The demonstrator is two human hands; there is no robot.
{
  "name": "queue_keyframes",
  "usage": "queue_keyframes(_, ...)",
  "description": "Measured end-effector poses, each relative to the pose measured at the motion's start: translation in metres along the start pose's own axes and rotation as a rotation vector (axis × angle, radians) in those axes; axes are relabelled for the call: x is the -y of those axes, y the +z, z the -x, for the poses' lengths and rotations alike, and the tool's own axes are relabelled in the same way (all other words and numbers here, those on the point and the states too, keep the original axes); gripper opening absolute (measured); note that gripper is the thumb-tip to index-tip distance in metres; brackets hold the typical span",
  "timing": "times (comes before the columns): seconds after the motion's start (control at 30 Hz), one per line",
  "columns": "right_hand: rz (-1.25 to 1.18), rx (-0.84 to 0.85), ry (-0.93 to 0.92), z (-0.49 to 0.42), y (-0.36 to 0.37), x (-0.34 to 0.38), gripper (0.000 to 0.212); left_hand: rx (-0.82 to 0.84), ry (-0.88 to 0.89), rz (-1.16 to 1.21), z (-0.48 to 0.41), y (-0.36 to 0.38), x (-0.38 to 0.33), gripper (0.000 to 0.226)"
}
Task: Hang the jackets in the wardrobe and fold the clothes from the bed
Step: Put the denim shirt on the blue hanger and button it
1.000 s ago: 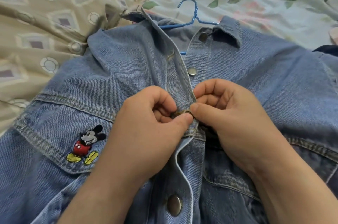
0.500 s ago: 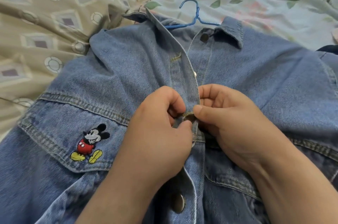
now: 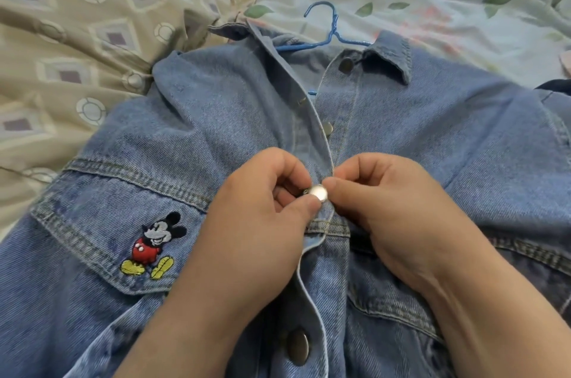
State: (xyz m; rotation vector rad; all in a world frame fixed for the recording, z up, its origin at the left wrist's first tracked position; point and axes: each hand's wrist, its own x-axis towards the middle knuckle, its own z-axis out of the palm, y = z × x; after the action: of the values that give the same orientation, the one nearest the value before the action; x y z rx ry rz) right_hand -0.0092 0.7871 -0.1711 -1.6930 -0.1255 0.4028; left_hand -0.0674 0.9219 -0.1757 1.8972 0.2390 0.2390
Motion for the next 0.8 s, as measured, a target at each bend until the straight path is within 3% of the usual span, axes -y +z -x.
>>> queue_keyframes(0.27,0.225,-0.044,0.041,0.002,-0.002,0.008,0.012,-0.033,-0.067,-0.078,-0.002,0.003,-0.009,0.021)
queue_keyframes(0.4,0.466,-0.057,-0.021,-0.003,-0.026,0.032,0.007,-0.006,-0.158,-0.052,-0.015,-0.005,-0.03,0.008)
queue_keyframes(0.47,0.636,-0.039,-0.114,-0.017,-0.041,0.053,0.01,-0.056,-0.183,-0.08,-0.034,-0.013,-0.043,0.03)
queue_keyframes(0.57,0.889,0.145,-0.19,-0.063,-0.048,0.079,0.019,-0.094,-0.305,-0.279,-0.08,-0.01,-0.055,0.064)
queue_keyframes(0.63,1.003,0.255,-0.245,-0.092,-0.039,0.081,0.022,-0.039,-0.331,-0.414,-0.108,-0.002,-0.051,0.052)
queue_keyframes(0.7,1.025,0.335,-0.269,-0.106,-0.035,0.066,0.017,0.027,-0.249,-0.482,-0.12,0.004,-0.037,0.034)
queue_keyframes(0.8,0.905,0.364,-0.323,-0.1,-0.039,0.041,0.025,0.067,-0.147,-0.297,-0.112,0.0,-0.009,0.02)
